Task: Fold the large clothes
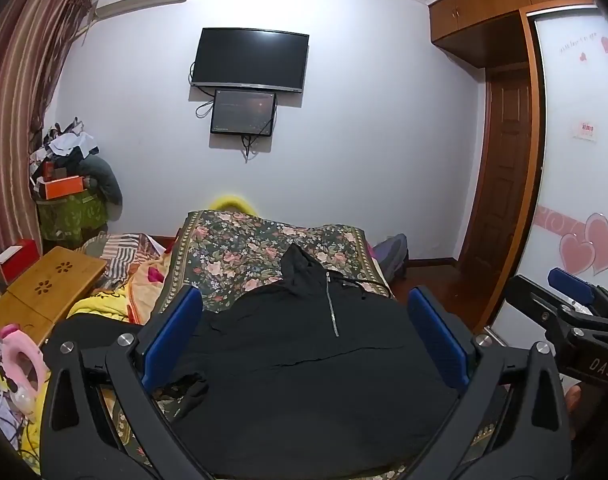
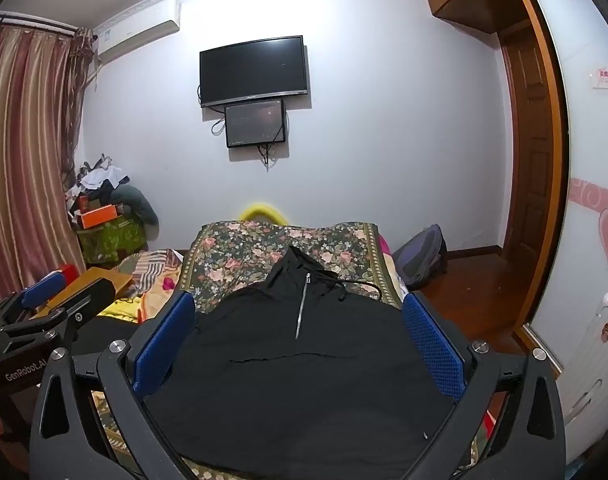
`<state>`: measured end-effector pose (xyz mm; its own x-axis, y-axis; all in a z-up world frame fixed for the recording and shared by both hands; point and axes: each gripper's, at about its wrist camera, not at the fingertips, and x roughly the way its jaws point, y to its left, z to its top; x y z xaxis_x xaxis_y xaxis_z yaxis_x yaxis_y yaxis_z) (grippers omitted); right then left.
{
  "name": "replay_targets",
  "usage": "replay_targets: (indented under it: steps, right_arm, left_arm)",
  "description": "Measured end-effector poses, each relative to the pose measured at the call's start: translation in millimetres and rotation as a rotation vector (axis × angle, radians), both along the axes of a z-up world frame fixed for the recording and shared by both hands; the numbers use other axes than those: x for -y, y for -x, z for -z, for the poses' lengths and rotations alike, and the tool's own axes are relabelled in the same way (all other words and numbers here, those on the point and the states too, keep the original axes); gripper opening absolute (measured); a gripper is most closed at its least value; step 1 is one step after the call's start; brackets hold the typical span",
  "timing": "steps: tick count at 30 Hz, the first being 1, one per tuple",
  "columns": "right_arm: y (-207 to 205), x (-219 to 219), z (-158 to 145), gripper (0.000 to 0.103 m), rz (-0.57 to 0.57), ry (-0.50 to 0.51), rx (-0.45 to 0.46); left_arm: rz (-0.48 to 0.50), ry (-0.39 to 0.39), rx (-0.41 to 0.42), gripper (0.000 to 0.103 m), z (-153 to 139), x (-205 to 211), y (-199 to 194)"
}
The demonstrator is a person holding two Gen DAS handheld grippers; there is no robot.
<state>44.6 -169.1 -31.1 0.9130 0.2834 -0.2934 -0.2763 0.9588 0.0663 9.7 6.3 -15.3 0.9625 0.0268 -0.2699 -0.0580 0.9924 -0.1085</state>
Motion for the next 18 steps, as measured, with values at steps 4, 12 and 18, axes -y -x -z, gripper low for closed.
replay_targets:
  steps: [4, 12, 18]
  right_arm:
    - [-1.4, 0.8, 1.0, 0.103, 0.001, -0.001, -0.005]
    - [-4.2, 1.8, 5.4, 0.103, 0.003, -0.003, -0.022]
    - [-5.6, 7.1, 5.2, 0.103, 0.004, -0.008, -0.029]
  left_arm:
    - [0.000, -0.006, -0.004, 0.103, 1.7, 2.9, -0.9]
    - [0.000, -0.006, -0.005, 0.103, 3.7, 4.2, -1.6]
    - [-0.001, -0.002, -0.014, 0.103, 4.2, 5.3, -2.6]
